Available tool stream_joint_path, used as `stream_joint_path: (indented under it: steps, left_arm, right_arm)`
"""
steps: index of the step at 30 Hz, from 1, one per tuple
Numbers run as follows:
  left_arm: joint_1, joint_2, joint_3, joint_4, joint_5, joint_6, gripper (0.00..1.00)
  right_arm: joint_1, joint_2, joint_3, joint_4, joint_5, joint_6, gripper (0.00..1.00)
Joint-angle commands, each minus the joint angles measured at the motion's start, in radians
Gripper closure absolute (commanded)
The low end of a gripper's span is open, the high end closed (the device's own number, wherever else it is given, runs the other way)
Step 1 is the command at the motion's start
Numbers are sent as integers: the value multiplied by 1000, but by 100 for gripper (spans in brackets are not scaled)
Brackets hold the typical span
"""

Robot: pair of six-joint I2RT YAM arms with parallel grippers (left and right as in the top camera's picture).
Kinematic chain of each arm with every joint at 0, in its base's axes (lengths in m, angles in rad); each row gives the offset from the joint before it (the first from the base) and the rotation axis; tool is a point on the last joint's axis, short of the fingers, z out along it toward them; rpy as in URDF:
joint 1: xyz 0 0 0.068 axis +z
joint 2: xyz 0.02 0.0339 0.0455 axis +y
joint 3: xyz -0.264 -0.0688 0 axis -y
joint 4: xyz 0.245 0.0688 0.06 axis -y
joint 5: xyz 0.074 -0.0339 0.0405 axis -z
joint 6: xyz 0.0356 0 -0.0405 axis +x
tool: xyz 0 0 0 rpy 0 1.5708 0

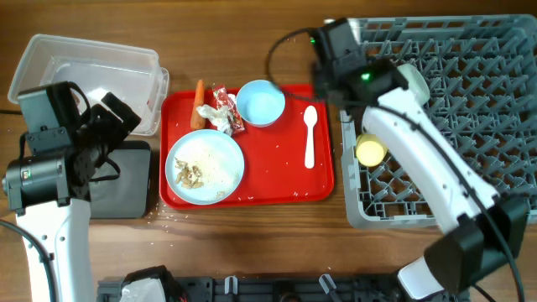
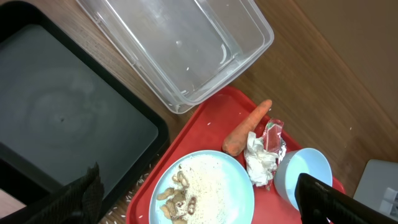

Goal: Sort waste into correct bins and load items into the dishwasher rack
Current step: 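Grasp the light-blue bowl with the right gripper and place it in the rack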

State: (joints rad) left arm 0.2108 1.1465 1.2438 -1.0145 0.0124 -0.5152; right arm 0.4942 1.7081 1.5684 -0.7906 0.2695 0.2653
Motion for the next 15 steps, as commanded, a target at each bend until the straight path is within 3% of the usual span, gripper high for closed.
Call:
stream_joint_path:
  steps: [1,4,9,11,13,15]
  left_arm:
    - [5,2,18,0,-6,-14,0]
    - [5,2,18,0,-6,-14,0]
    - [5,2,18,0,-6,-14,0]
    - [5,2,18,0,-6,-13,0]
    - [5,2,18,0,-6,-14,0]
    - [5,2,18,0,-6,-14,0]
  right_arm:
    - [44,72,-16,41,-288,193,38]
    - [47,201,-16,57,-290,344,39]
    - [46,360,-16,129,-299,378,41]
    - [45,392,-16,137,-320,393,54]
    - [45,402,-16,131,-319,393,80]
    - [43,393,-16,120,-318,391,96]
